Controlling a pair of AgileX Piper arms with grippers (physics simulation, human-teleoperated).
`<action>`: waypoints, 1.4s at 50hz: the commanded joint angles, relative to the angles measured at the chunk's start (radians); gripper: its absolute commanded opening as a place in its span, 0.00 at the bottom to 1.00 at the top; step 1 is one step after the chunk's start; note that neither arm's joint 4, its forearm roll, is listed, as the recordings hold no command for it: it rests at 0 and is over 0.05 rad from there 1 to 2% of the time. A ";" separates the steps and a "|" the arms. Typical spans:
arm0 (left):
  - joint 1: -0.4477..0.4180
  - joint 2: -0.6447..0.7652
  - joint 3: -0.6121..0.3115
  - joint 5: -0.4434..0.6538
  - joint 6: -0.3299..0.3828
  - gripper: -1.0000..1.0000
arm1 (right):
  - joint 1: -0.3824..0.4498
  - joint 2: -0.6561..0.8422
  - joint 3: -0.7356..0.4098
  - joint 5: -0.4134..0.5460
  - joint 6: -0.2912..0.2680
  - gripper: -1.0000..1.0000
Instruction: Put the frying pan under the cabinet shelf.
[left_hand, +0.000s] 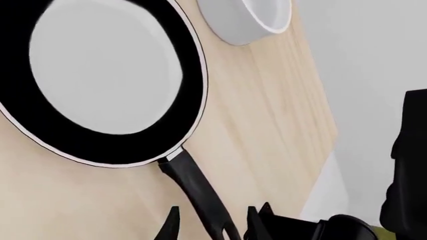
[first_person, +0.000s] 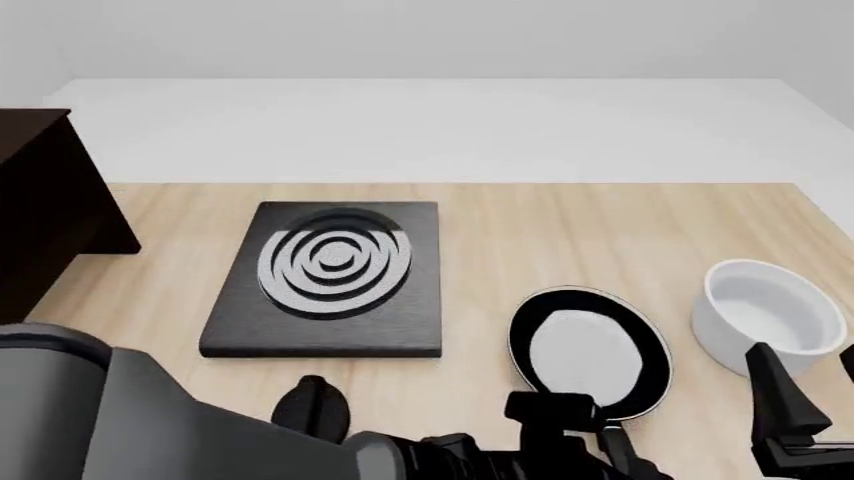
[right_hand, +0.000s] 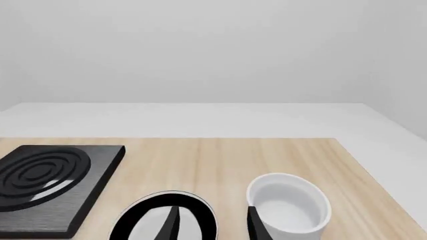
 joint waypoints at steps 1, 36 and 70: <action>-0.003 0.024 -0.008 -0.032 -0.017 1.00 | 0.000 0.000 0.000 0.000 0.000 1.00; -0.035 0.128 -0.023 -0.153 -0.094 1.00 | 0.000 0.000 0.000 0.000 0.000 1.00; 0.076 0.141 0.110 -0.343 -0.243 0.00 | 0.000 0.000 0.000 0.000 0.000 1.00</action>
